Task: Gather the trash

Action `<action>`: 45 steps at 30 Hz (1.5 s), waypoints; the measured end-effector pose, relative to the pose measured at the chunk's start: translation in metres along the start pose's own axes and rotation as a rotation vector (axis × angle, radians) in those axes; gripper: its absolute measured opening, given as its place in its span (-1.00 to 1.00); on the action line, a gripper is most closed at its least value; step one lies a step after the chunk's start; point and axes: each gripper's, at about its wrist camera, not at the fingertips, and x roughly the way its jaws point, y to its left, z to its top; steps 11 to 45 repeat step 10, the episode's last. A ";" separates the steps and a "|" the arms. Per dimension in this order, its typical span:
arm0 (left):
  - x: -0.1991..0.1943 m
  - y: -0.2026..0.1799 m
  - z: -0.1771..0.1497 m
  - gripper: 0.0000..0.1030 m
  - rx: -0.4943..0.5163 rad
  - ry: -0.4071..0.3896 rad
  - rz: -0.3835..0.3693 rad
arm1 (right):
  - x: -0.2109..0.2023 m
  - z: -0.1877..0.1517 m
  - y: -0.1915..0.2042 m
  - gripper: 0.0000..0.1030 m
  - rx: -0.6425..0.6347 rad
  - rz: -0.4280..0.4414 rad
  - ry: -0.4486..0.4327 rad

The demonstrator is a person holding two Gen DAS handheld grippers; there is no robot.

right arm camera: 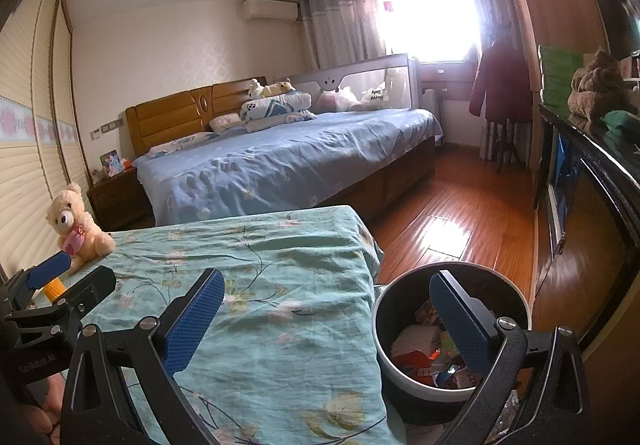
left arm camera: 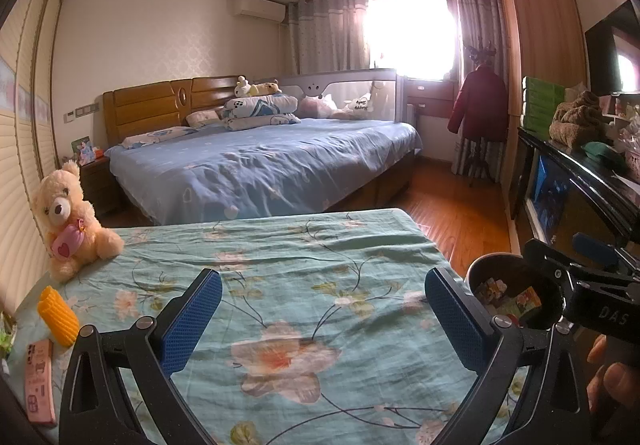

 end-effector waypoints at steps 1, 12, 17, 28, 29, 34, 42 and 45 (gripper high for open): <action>0.000 0.000 0.000 0.99 0.000 0.001 0.000 | 0.000 0.000 0.000 1.00 0.000 0.000 0.000; 0.003 0.003 -0.002 0.99 -0.011 0.025 -0.007 | 0.005 -0.006 0.003 1.00 0.000 0.001 0.015; 0.003 0.003 -0.002 0.99 -0.011 0.025 -0.007 | 0.005 -0.006 0.003 1.00 0.000 0.001 0.015; 0.003 0.003 -0.002 0.99 -0.011 0.025 -0.007 | 0.005 -0.006 0.003 1.00 0.000 0.001 0.015; 0.003 0.003 -0.002 0.99 -0.011 0.025 -0.007 | 0.005 -0.006 0.003 1.00 0.000 0.001 0.015; 0.003 0.003 -0.002 0.99 -0.011 0.025 -0.007 | 0.005 -0.006 0.003 1.00 0.000 0.001 0.015; 0.003 0.003 -0.002 0.99 -0.011 0.025 -0.007 | 0.005 -0.006 0.003 1.00 0.000 0.001 0.015; 0.003 0.003 -0.002 0.99 -0.011 0.025 -0.007 | 0.005 -0.006 0.003 1.00 0.000 0.001 0.015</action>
